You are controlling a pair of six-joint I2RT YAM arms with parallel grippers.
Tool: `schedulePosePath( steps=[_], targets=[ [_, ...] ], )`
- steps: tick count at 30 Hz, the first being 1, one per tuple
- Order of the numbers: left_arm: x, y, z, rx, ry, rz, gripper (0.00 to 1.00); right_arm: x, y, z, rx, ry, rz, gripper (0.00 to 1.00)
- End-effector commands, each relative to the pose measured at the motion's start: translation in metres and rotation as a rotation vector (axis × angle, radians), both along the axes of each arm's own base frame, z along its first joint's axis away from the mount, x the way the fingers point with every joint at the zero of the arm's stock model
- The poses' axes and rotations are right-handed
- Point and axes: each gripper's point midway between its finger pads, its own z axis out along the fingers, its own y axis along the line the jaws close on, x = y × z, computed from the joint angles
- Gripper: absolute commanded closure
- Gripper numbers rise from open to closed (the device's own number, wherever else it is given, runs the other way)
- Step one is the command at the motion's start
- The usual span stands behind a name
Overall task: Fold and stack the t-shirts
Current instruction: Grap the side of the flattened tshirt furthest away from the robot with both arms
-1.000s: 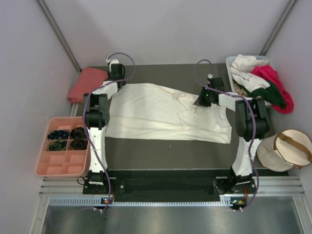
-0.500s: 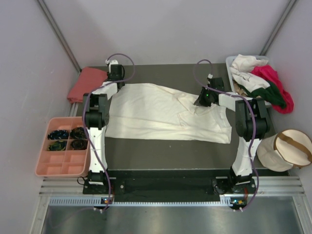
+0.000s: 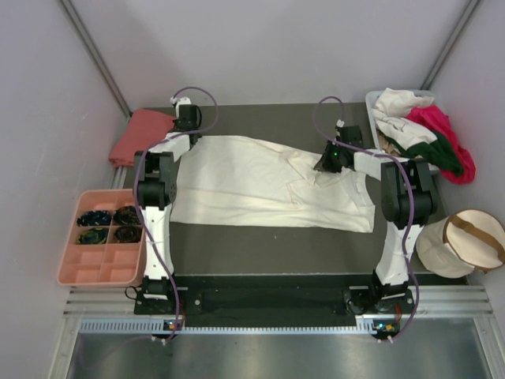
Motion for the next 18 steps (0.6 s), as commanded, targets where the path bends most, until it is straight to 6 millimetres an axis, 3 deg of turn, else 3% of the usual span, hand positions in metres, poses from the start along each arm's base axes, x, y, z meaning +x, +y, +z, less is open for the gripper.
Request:
schedulePosePath(
  steps=[1,7,11,18],
  targets=[
    [-0.009,0.011,0.008,0.011,0.013,0.036,1.00,0.006,0.002,0.015,0.014,-0.027,0.004,1.00],
    [-0.010,0.010,0.030,-0.007,-0.030,0.038,1.00,0.020,0.002,0.043,0.011,-0.078,0.004,1.00],
    [-0.014,0.009,0.041,-0.020,-0.045,0.040,1.00,0.031,-0.001,0.079,-0.003,-0.145,-0.004,1.00],
    [-0.030,0.011,0.054,-0.034,-0.059,0.058,1.00,0.030,-0.027,0.125,-0.036,-0.222,-0.070,1.00]
  ],
)
